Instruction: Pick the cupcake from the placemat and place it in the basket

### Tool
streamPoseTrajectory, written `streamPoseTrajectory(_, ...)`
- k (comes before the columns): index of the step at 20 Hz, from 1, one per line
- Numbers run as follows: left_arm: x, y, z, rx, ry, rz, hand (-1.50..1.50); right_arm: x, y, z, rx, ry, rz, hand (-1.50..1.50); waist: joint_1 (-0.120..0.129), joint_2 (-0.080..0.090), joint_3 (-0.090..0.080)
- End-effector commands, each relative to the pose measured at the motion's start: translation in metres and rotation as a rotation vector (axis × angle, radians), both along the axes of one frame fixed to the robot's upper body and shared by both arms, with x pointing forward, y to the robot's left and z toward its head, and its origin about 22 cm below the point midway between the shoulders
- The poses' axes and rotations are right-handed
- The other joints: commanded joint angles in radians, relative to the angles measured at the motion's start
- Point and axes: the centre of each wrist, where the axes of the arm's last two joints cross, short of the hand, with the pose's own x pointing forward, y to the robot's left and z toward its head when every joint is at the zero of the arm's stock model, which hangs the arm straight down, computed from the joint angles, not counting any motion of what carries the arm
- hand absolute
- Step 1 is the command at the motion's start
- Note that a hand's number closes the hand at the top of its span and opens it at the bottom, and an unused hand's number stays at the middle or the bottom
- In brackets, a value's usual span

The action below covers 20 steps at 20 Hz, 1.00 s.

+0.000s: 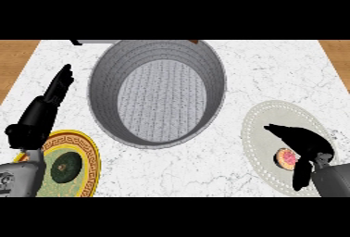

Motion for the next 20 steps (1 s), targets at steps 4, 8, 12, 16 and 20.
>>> streamPoseTrajectory(4, -0.004, 0.016, -0.012, 0.013, -0.009, 0.002, 0.00, 0.002, -0.023, -0.008, 0.058, 0.021, -0.031, 1.50, 0.000, 0.000, 0.000)
streamPoseTrajectory(8, 0.001, 0.010, 0.012, -0.004, 0.001, -0.003, 0.00, -0.010, -0.015, -0.023, 0.021, -0.001, 0.031, 1.50, 0.000, -0.001, 0.000)
streamPoseTrajectory(12, -0.003, -0.003, -0.002, 0.001, 0.004, -0.002, 0.00, -0.006, -0.013, -0.029, 0.036, -0.045, 0.080, 1.50, 0.001, 0.000, 0.000)
streamPoseTrajectory(16, 0.003, 0.000, 0.004, 0.009, -0.001, 0.019, 0.00, -0.001, 0.014, -0.027, 0.025, -0.140, 0.101, 1.50, -0.001, 0.000, 0.000)
streamPoseTrajectory(20, -0.004, -0.002, 0.011, 0.004, 0.009, 0.000, 0.00, -0.004, 0.019, -0.017, -0.036, -0.283, -0.123, 1.50, -0.008, -0.006, -0.001)
